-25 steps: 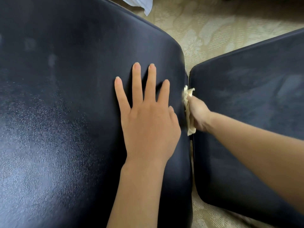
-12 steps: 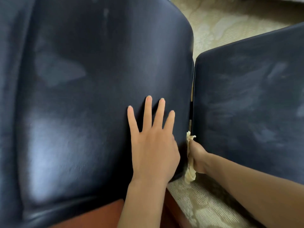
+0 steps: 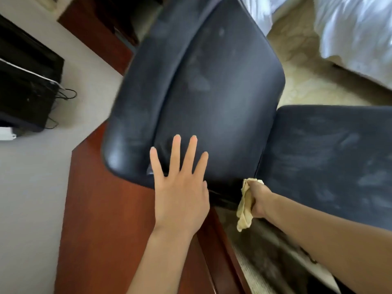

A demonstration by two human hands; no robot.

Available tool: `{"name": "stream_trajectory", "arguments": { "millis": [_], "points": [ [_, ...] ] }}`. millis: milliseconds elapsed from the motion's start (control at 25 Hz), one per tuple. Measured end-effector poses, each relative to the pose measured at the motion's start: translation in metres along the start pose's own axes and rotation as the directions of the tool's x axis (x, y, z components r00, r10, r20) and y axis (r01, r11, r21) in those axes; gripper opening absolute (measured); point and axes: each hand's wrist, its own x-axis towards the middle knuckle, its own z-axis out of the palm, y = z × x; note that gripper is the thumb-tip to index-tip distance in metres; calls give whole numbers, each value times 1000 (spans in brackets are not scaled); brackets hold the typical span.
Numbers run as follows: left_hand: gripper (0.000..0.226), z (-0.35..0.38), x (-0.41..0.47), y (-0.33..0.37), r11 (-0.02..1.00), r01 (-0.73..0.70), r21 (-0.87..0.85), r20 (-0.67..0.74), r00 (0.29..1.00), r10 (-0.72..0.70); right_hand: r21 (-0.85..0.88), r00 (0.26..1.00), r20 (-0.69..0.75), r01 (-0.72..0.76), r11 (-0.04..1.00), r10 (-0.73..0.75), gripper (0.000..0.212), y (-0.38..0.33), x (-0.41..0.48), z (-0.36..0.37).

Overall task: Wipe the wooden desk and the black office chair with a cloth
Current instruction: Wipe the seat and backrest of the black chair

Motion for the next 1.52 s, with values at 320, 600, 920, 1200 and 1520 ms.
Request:
{"name": "stream_trajectory", "arguments": {
  "millis": [320, 600, 920, 1200, 1520],
  "points": [
    [82, -39, 6, -83, 845, 481, -232, -19, 867, -499, -264, 977, 190, 145, 954, -96, 27, -34, -115, 60],
    [77, -33, 17, -79, 482, 488, -728, 113, 779, -617, -277, 844, 501, 365, 889, -191, 24, -45, -194, 77],
    [77, -32, -12, -56, 489, 557, -671, 67, 702, -709, -365, 805, 543, 483, 796, -239, 31, -34, -240, 37],
    [77, -63, -75, -9, 511, 695, -506, 112, 641, -760, -424, 807, 576, 433, 796, -132, 32, -14, -269, 8],
    [77, -135, -133, 83, 365, 863, -349, 252, 461, -851, -440, 767, 637, 279, 854, 77, 19, -19, -319, -78]
  ]
}}
